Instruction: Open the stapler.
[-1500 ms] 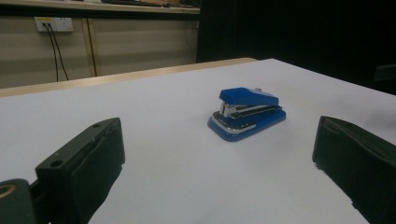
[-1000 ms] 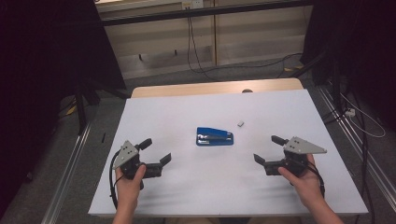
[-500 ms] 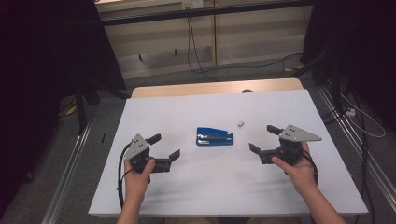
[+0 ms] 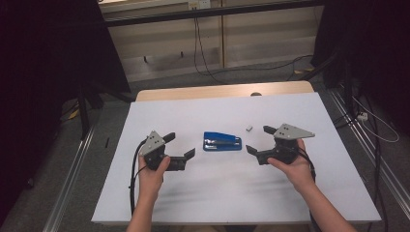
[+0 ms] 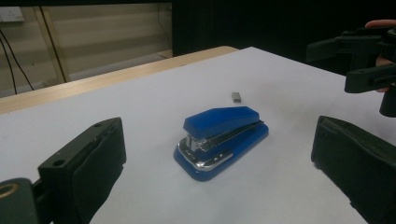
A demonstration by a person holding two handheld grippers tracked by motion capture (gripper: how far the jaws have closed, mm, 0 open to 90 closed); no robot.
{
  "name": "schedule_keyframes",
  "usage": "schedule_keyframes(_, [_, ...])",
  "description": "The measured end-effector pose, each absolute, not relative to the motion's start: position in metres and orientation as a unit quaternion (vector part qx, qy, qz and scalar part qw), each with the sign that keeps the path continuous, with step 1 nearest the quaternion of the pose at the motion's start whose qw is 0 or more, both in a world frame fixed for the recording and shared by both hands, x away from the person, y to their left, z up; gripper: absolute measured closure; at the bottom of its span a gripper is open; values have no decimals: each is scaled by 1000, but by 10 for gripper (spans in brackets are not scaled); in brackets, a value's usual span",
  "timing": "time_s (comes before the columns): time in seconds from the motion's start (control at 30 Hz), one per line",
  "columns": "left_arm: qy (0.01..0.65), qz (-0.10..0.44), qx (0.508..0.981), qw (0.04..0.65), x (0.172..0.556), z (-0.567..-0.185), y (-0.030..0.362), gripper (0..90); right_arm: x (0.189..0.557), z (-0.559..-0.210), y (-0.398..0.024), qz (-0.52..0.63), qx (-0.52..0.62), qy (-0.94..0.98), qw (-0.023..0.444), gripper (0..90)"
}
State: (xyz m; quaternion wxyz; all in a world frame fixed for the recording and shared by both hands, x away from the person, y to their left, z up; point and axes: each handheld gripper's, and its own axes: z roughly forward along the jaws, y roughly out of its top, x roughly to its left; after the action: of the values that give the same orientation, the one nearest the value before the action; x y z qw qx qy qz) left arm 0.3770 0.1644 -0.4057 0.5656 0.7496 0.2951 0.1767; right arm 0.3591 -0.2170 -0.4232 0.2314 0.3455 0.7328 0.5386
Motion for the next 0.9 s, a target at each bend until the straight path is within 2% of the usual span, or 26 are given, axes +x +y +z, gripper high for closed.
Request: schedule_keyframes(0.9, [306,163,760,549,411,-414,148,36,401,-419,-170,515,322,769,201,36])
